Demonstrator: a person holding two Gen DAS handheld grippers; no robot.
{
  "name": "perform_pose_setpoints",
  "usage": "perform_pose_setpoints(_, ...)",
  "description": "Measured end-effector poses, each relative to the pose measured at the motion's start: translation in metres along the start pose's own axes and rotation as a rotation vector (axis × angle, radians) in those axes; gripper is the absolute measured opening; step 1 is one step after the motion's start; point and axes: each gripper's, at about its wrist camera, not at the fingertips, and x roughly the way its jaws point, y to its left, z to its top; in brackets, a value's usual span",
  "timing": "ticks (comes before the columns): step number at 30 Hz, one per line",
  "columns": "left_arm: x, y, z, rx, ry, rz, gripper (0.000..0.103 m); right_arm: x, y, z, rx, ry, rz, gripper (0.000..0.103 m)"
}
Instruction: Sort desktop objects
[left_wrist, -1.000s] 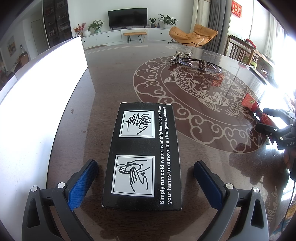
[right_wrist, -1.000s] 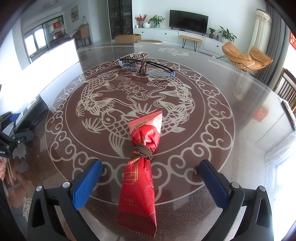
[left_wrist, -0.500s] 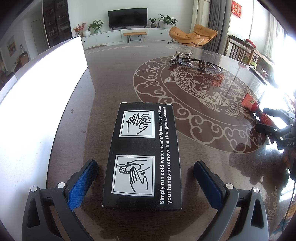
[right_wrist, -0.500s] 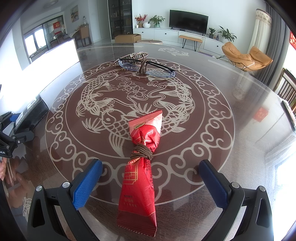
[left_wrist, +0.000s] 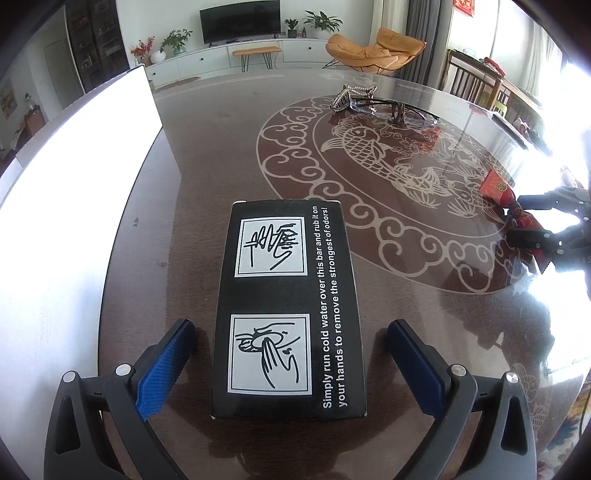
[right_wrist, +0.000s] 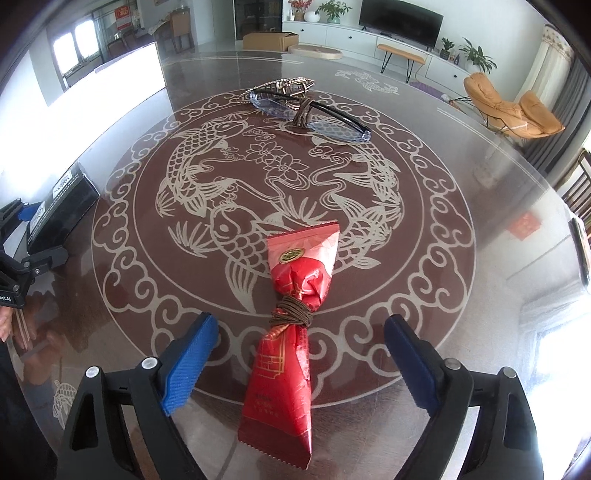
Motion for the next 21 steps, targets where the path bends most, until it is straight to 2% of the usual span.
perform_pose_setpoints(2,0.002,-0.002,0.005,-0.001,-0.008,0.025,0.1,0.0,0.006,0.004,-0.009,0.017,-0.001,0.081)
perform_pose_setpoints(3,0.001,-0.003,0.006,-0.004,-0.018,0.018,0.093,-0.001,0.007,0.005,-0.003,0.02,0.008,0.072)
perform_pose_setpoints(4,-0.001,-0.001,0.007,-0.019,-0.032,0.011,0.073,-0.002,0.007,0.008,0.019,0.03,0.024,0.055)
perform_pose_setpoints(5,-0.004,-0.001,0.008,-0.027,-0.04,0.004,0.058,-0.003,0.007,0.01,0.039,0.044,0.009,0.045)
perform_pose_setpoints(6,-0.008,0.0,0.009,-0.034,-0.04,0.0,0.058,-0.004,0.008,0.012,0.049,0.061,0.007,0.026)
perform_pose_setpoints(7,-0.011,0.002,0.01,-0.046,-0.043,-0.011,0.058,-0.006,0.009,0.012,0.048,0.071,0.003,0.021)
perform_pose_setpoints(10,-0.027,0.007,-0.004,-0.103,-0.094,-0.043,0.058,-0.016,0.014,0.011,0.045,0.062,0.0,0.021)
perform_pose_setpoints(16,-0.081,0.016,-0.029,-0.186,-0.228,-0.063,0.058,-0.056,0.031,0.016,0.034,-0.036,0.049,0.018)
perform_pose_setpoints(19,-0.102,0.017,-0.034,-0.202,-0.261,-0.077,0.058,-0.073,0.047,0.026,-0.009,-0.07,0.051,0.017)
perform_pose_setpoints(21,-0.109,0.02,-0.037,-0.207,-0.261,-0.078,0.058,-0.077,0.058,0.034,-0.052,-0.056,0.04,0.017)
